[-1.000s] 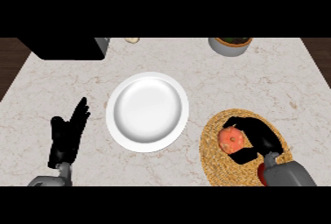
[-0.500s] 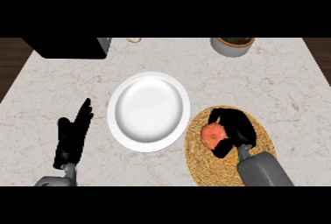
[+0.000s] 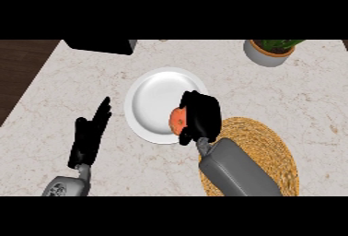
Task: Pick the squash from the placemat and place it in the plate
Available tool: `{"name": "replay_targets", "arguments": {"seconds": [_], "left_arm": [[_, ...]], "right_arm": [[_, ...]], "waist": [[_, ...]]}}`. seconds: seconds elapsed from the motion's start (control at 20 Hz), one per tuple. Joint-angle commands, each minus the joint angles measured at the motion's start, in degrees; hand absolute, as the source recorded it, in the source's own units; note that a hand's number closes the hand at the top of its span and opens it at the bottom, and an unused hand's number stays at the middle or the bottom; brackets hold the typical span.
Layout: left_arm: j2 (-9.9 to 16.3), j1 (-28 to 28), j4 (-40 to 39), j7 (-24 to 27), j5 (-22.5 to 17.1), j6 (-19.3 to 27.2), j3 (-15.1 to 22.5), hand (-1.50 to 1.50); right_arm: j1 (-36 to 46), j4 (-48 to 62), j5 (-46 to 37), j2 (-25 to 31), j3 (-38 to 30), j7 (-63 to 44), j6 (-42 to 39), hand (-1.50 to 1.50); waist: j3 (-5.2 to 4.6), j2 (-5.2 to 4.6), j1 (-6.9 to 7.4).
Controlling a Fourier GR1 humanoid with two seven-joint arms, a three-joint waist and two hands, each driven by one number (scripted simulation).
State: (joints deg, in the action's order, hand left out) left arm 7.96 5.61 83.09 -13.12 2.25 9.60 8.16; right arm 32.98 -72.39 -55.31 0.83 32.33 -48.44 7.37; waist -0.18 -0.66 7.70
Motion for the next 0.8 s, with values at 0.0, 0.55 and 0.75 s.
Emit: {"name": "replay_targets", "arguments": {"seconds": [0.0, 0.55, 0.75], "left_arm": [[-0.75, 2.15, -1.02, -0.68, 0.37, -0.01, 0.58, 0.00], [0.71, 2.20, -2.06, -0.88, -0.02, -0.62, -1.01, 0.00], [1.02, 3.15, -3.08, -1.22, -0.58, -0.12, -2.69, 0.00]], "right_arm": [[9.45, 1.45, -1.03, -0.79, 5.47, -12.24, 5.96, 1.50], [23.78, 7.12, -10.07, -0.79, 7.40, -34.17, 9.26, 1.50], [25.07, 8.31, -9.34, -0.78, 6.67, -36.47, 10.85, 1.50]], "waist": [[0.04, -0.15, 1.36], [-0.02, 0.34, -0.98], [0.04, 0.18, -1.98]]}}
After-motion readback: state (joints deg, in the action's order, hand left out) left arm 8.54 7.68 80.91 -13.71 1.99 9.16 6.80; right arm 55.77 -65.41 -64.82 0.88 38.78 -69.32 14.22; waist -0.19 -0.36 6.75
